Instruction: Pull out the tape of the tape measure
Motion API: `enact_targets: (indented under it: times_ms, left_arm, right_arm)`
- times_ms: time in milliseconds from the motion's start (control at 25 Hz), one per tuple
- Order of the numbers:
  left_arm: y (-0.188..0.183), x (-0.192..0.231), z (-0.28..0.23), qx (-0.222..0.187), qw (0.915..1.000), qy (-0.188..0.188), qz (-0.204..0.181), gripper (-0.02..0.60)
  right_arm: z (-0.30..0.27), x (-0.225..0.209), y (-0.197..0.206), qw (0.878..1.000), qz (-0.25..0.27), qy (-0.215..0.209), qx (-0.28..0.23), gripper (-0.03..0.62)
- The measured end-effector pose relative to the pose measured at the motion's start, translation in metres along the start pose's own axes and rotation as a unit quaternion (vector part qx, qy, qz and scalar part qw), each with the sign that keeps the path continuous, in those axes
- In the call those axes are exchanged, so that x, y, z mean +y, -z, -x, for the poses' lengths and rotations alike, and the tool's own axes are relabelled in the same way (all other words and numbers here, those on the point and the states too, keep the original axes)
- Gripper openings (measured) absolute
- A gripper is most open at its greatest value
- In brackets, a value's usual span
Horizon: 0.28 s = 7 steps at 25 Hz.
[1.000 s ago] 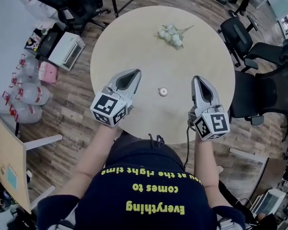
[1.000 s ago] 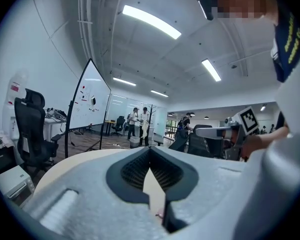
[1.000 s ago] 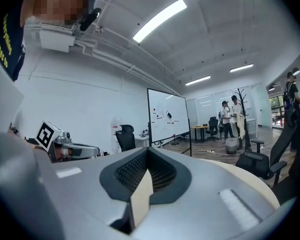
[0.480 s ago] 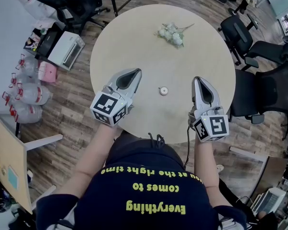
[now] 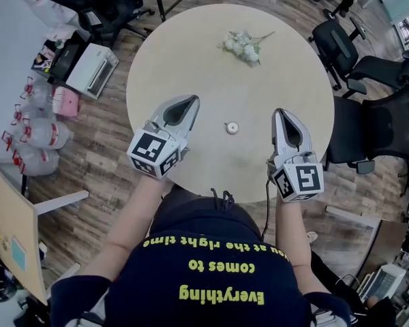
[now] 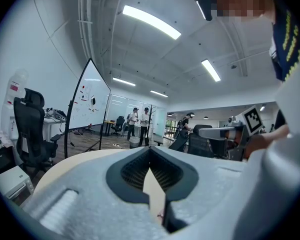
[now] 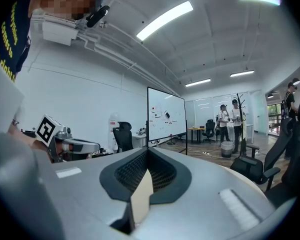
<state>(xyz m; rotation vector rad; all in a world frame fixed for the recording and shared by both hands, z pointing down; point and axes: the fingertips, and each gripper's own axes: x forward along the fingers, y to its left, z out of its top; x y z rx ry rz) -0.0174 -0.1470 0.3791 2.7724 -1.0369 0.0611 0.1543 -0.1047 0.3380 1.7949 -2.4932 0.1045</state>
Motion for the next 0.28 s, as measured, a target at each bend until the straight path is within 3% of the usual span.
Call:
enact_targets:
  times_ms: [280]
  left_arm:
    - [0.0009, -0.0034, -0.0008, 0.002, 1.0000, 0.002, -0.008, 0.003]
  right_arm:
    - [0.0031, -0.0020, 0.0015, 1.000, -0.002, 0.005, -0.002, 0.011]
